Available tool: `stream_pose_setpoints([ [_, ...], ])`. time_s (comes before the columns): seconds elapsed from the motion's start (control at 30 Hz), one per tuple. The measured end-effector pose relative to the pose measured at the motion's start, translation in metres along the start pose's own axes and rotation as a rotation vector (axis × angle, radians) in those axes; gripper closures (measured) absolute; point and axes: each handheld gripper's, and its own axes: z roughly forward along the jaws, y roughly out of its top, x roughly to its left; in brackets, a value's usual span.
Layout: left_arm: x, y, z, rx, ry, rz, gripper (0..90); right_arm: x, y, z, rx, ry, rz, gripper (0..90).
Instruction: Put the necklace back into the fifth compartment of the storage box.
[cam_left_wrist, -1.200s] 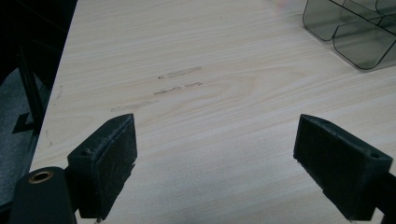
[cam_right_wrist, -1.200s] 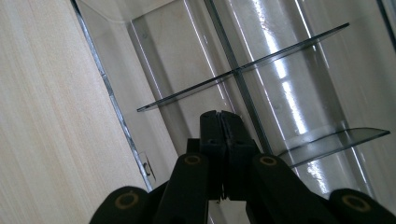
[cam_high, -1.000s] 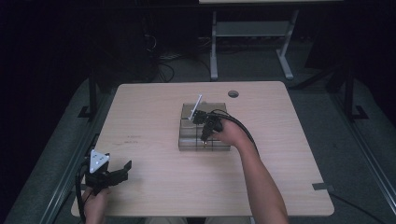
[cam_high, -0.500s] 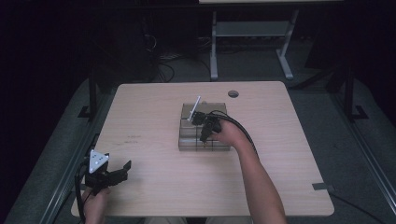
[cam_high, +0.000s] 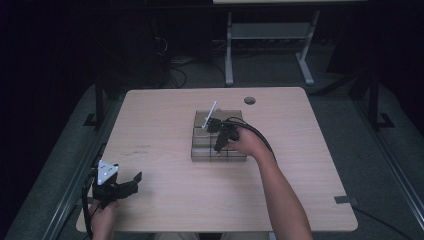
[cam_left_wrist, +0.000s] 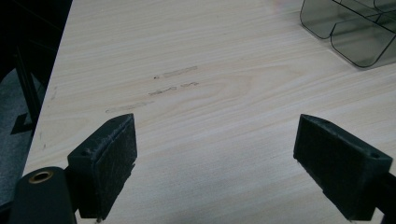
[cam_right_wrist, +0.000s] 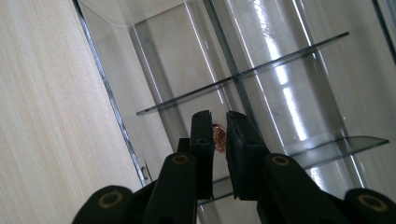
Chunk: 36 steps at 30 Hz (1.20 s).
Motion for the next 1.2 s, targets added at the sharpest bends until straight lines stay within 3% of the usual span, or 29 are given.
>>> stream_pose_setpoints([
  [0.63, 0.000, 0.000, -0.002, -0.005, -0.004, 0.007, 13.0, 0.004, -0.014, -0.021, -0.009, -0.011, -0.009, 61.4],
  [1.2, 0.000, 0.000, -0.001, 0.000, -0.005, 0.011, 13.0, 0.006, -0.021, -0.034, -0.030, -0.013, -0.008, 56.7],
])
